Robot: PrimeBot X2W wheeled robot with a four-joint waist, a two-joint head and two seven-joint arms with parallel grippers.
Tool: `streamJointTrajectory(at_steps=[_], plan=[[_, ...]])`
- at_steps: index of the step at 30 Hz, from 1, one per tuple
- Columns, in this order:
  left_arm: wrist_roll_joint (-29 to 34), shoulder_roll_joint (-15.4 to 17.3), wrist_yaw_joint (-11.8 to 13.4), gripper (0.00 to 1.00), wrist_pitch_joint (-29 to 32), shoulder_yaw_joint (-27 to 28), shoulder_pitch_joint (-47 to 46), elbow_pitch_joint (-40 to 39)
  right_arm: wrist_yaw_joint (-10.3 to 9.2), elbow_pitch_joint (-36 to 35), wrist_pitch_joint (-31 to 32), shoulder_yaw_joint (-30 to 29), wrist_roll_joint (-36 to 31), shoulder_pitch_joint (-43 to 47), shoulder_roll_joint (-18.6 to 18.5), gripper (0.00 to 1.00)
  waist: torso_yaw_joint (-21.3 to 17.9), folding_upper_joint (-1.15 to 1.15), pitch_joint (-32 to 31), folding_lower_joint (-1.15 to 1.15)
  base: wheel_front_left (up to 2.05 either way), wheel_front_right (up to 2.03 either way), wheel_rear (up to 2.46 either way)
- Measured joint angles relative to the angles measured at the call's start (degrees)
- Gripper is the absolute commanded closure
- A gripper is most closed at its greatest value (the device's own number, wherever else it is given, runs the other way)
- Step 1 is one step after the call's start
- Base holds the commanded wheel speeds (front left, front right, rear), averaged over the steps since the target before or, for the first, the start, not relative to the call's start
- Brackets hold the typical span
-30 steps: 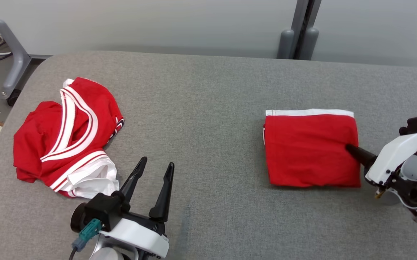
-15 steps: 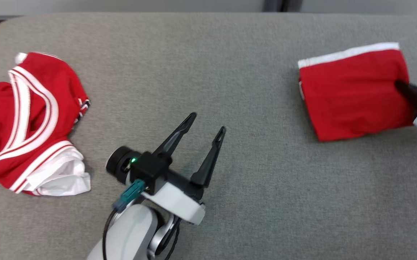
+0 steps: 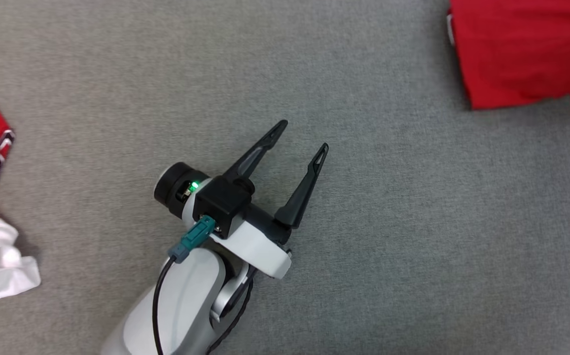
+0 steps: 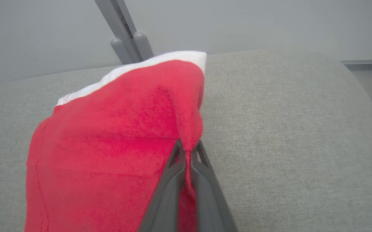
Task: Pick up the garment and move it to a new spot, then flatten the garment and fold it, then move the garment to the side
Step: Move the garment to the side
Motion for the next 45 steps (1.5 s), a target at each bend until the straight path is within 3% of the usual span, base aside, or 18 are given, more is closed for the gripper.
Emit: streamJointTrajectory(at_steps=[8, 15, 22, 23, 24, 36, 45], plan=[[0.2, 0.3, 0.0, 0.00, 0.2, -0.2, -2.1, 0.6, 0.00, 5.4, -0.6, 1.8, -3.8, -6.1, 1.0, 1.00, -2.3, 0.00, 4.6, 0.00, 0.00, 0.00, 0.00], [0.2, 0.3, 0.3, 0.00, -0.1, -0.2, -3.2, 0.3, 0.00, 8.1, -0.3, 3.3, -5.5, -9.2, -1.2, 1.00, -1.6, 0.00, 6.4, 0.00, 0.00, 0.00, 0.00], [0.2, 0.2, 0.3, 0.00, -0.3, -0.5, -3.5, 0.7, 0.00, 9.9, -0.5, 3.8, -5.8, -10.6, -1.0, 1.00, -1.0, 0.00, 6.6, 0.00, 0.00, 0.00, 0.00], [0.1, 0.2, 0.3, 0.00, -0.4, -0.6, -3.6, 1.1, 0.00, 10.3, -0.7, 4.0, -5.7, -10.7, -0.6, 0.54, -1.0, 0.00, 6.4, 0.00, 0.00, 0.00, 0.00], [0.1, 0.2, 0.3, 0.00, -0.4, -0.6, -3.6, 1.3, 0.00, 10.6, -1.1, 4.0, -5.7, -10.7, -0.4, 0.00, -1.0, 0.00, 6.2, 0.00, 0.00, 0.00, 0.00], [-1.6, 0.7, 0.8, 0.00, -1.4, -0.2, -2.1, 3.0, 0.00, 13.8, -6.2, 5.8, -7.1, -10.0, 2.4, 0.00, -1.2, 0.00, 1.3, 0.00, 0.00, 0.00, 0.00], [-4.0, 4.1, 2.3, 0.00, -2.4, 3.3, 3.5, 2.3, 0.00, 8.4, -14.6, 6.3, -6.6, -5.7, 4.6, 0.00, -1.6, 0.00, -7.1, 0.00, 0.00, 0.00, 0.00]])
